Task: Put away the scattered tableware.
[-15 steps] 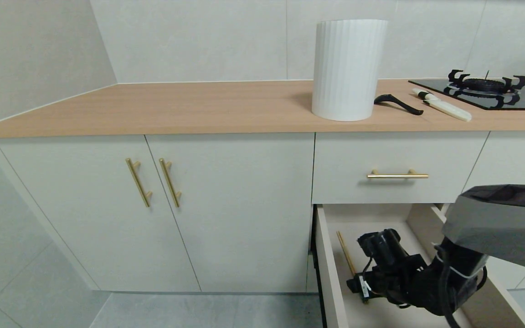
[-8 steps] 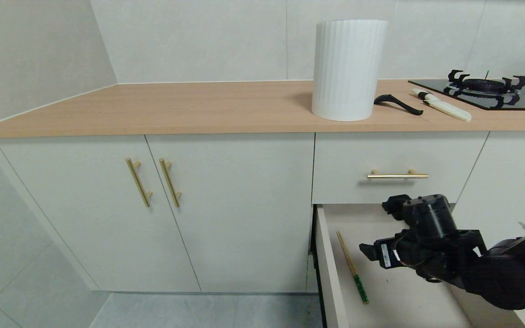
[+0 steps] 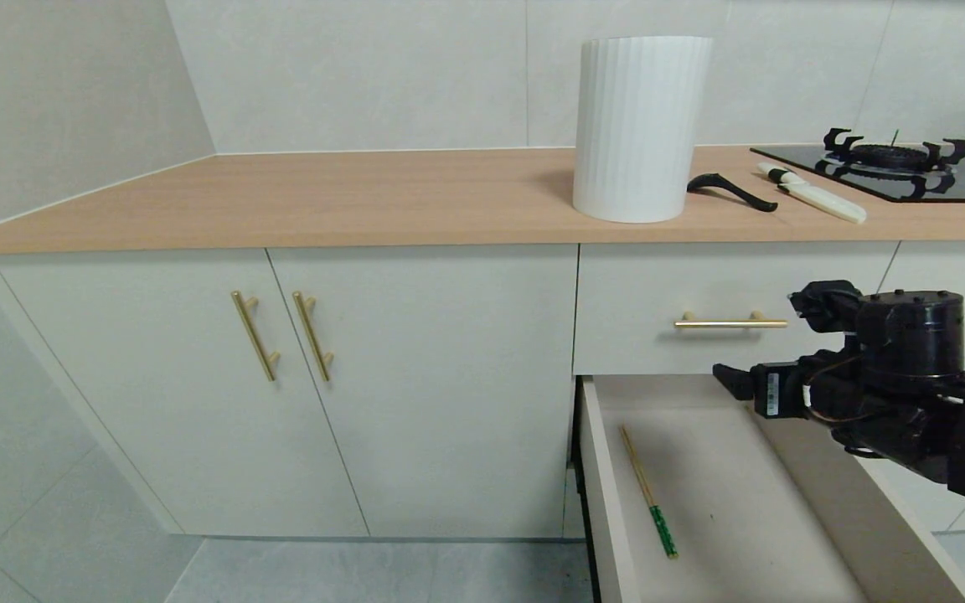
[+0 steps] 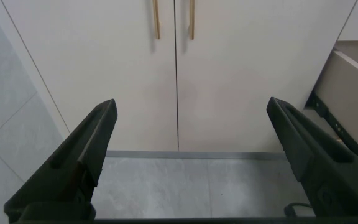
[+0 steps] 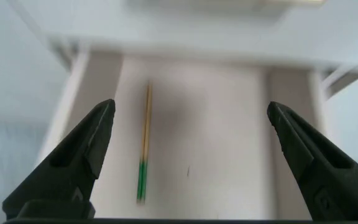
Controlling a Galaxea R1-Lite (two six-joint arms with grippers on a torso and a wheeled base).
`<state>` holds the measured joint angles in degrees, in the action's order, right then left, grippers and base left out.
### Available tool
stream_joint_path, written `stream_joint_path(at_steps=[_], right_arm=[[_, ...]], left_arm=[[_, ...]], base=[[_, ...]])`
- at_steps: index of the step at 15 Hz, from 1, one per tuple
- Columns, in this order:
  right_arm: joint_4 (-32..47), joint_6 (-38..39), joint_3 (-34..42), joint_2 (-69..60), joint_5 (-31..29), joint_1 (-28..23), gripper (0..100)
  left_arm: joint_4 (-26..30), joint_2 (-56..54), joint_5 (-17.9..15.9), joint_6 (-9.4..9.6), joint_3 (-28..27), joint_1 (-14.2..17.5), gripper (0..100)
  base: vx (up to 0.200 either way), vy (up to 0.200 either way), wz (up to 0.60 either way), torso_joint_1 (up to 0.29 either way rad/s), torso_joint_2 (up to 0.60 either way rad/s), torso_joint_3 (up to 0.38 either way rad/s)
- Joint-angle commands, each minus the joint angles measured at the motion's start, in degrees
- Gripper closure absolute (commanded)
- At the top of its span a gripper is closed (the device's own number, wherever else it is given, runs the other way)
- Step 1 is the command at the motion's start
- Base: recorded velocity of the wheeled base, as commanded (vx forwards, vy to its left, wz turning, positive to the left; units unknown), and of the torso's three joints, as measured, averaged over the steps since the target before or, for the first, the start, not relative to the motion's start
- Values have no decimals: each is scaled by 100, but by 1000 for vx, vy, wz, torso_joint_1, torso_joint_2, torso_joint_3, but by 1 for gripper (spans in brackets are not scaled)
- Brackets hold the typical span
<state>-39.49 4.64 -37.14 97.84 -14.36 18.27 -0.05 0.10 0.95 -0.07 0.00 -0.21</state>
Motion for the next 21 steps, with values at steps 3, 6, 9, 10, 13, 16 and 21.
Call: stream_joint_path(at_steps=[3, 6, 9, 10, 13, 16, 21], right_arm=[[-15, -254, 23, -354, 3, -219, 0], [-15, -254, 23, -529, 12, -245, 0], [-15, -254, 14, -512, 21, -254, 0], [-15, -254, 14, -503, 21, -254, 0], [-15, -254, 14, -503, 30, -272, 0], [-15, -254, 14, -468, 30, -272, 0], [-15, -254, 23, -468, 39, -272, 0]], left_arm=[[5, 8, 2, -1, 0, 3, 0], [5, 8, 2, -1, 0, 3, 0], [-4, 8, 2, -1, 0, 3, 0], [-4, 8, 2, -1, 0, 3, 0], [-4, 8, 2, -1, 0, 3, 0], [-4, 8, 2, -1, 0, 3, 0], [-4, 8, 2, -1, 0, 3, 0]], base=[[0, 0, 0, 0, 0, 0], [0, 0, 0, 54, -246, -207], [0, 0, 0, 141, -386, -297], [0, 0, 0, 168, -535, -281], [0, 0, 0, 175, -489, -292], [0, 0, 0, 193, -466, -286], [0, 0, 0, 206, -484, -277]])
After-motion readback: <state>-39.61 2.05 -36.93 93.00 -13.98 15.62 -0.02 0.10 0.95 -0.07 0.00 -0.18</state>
